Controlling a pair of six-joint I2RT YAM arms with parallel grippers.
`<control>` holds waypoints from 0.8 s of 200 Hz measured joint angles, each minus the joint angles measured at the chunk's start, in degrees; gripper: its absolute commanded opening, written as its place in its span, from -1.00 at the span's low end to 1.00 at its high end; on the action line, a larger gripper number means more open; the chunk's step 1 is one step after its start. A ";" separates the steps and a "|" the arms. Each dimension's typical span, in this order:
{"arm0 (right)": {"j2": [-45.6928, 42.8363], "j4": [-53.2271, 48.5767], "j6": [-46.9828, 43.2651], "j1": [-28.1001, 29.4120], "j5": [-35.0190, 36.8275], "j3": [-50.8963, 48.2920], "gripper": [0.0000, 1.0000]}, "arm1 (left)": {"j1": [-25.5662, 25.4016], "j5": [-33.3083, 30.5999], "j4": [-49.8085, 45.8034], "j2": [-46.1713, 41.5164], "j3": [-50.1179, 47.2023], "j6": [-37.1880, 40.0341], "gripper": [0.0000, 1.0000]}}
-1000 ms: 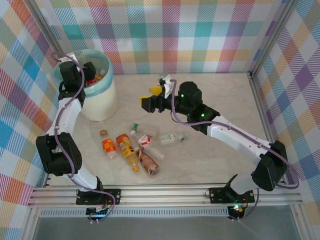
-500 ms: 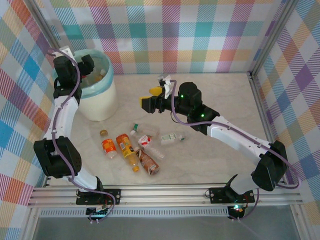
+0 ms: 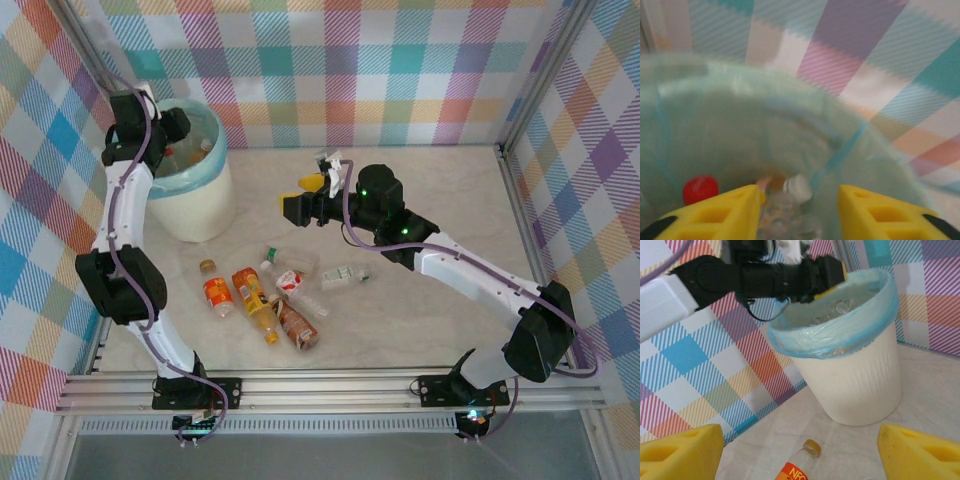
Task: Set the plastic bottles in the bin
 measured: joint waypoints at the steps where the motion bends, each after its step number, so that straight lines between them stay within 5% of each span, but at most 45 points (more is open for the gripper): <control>1: 0.00 -0.02 0.00 0.00 0.00 0.00 0.61 | 0.00 0.04 -0.42 0.26 0.09 0.15 -0.24; 42: 0.00 -0.04 0.00 0.04 -0.02 0.00 0.61 | 0.04 2.14 -9.18 3.74 1.25 0.52 -0.35; 113: 1.38 -1.18 1.03 0.33 -1.03 0.39 0.60 | 0.04 2.75 -14.73 3.56 6.45 1.16 0.21; 160: 1.90 -8.22 -0.61 0.37 1.01 3.61 0.67 | 0.02 1.44 -14.60 -3.15 10.73 -0.46 0.26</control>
